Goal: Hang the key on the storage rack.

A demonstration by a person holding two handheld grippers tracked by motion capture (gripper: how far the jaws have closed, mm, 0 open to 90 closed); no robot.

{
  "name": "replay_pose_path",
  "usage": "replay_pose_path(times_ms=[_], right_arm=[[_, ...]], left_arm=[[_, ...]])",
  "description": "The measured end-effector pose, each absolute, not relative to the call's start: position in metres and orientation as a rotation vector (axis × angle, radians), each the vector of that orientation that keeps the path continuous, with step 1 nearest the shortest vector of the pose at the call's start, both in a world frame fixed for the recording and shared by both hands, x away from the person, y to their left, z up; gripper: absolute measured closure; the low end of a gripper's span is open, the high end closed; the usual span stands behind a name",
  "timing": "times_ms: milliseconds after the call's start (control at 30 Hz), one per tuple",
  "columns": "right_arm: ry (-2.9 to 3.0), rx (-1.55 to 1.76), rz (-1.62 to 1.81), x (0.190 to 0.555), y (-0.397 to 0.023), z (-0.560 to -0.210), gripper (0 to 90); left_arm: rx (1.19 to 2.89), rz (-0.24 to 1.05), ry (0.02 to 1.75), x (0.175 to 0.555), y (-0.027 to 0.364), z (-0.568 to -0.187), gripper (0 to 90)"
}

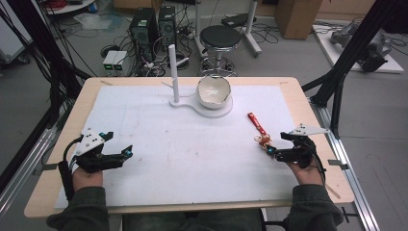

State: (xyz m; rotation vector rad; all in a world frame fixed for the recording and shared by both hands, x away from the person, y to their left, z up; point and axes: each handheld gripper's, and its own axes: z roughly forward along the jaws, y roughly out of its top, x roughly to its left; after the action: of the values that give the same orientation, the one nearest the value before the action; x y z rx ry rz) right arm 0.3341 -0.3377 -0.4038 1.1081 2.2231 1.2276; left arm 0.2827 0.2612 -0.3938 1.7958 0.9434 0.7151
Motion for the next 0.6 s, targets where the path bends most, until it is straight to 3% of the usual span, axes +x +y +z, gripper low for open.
replay_pose_path(times_ms=[500, 600], right_arm=[[2.23, 1.013, 1.268, 0.343, -0.33, -0.39, 16.4], [2.251, 0.993, 1.262, 0.345, -0.328, -0.386, 20.3]], left_arm=[[1.777, 0.726, 0.955, 0.276, 0.266, -0.393, 16.4], [1.778, 0.724, 0.953, 0.276, 0.266, -0.393, 16.4]])
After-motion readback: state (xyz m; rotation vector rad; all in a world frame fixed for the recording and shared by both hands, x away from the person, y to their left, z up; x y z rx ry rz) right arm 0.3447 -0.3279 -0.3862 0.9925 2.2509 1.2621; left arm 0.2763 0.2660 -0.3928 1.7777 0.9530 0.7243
